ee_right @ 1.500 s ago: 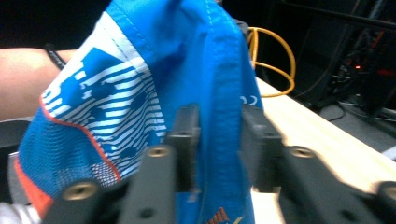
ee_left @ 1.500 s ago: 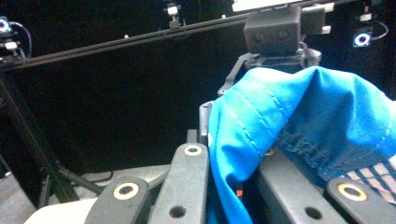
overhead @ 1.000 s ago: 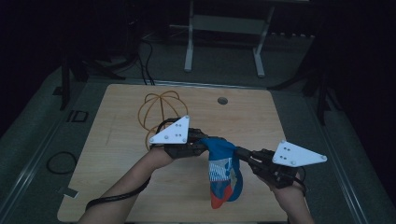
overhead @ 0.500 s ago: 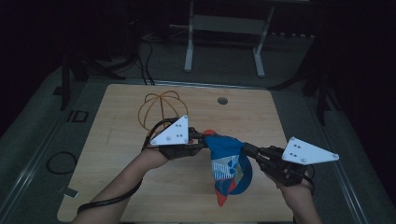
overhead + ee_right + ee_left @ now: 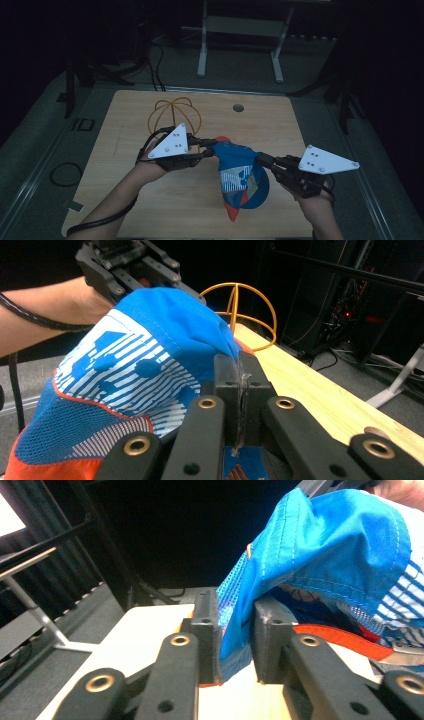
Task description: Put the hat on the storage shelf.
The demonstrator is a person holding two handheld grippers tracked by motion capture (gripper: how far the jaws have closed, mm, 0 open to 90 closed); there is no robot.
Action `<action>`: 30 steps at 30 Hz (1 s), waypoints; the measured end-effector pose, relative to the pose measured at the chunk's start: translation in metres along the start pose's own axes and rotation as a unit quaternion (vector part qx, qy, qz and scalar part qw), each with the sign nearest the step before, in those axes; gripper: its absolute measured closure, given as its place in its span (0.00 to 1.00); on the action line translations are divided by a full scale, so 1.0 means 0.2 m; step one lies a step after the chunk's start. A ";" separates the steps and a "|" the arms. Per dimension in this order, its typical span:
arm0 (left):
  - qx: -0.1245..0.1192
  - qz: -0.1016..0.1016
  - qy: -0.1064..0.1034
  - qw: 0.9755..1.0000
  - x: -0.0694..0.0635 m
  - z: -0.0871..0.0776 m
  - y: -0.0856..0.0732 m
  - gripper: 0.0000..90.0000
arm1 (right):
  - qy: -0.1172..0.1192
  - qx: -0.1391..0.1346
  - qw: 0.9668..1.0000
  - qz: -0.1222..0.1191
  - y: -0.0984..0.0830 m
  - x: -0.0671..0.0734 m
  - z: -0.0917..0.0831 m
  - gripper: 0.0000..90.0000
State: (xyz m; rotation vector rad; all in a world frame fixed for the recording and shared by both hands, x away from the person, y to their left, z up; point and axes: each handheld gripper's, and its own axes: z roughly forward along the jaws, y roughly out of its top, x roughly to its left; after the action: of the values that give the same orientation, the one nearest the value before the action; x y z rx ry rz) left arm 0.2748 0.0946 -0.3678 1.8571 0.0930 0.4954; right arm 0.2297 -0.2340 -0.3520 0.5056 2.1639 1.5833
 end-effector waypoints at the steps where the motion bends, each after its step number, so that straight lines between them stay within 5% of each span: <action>1: -0.001 -0.003 0.005 1.000 0.01 -0.02 0.00 0.83 | 0.000 0.000 1.000 0.001 0.00 0.00 0.00 0.99; 10: 0.020 -0.009 0.037 0.999 0.01 -0.13 -0.04 0.79 | 0.005 -0.006 1.000 0.000 0.03 0.00 0.03 0.99; 14: -0.002 -0.052 0.044 0.998 0.03 -0.21 -0.11 0.78 | 0.004 -0.015 1.000 0.006 0.06 -0.02 0.02 0.99; 19: -0.015 -0.075 0.047 0.996 0.01 -0.29 -0.17 0.68 | -0.007 -0.011 1.000 -0.008 0.12 -0.04 0.05 0.99; 30: -0.022 -0.127 0.109 0.986 -0.04 -0.42 -0.37 0.37 | 0.001 -0.032 0.999 -0.013 0.33 -0.11 0.19 0.99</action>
State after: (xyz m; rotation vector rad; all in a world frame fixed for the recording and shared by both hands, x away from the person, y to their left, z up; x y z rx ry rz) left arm 0.2484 0.1917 -0.4174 1.7124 0.4563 0.5147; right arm 0.2709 -0.1954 -0.2966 0.4544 2.1058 1.6326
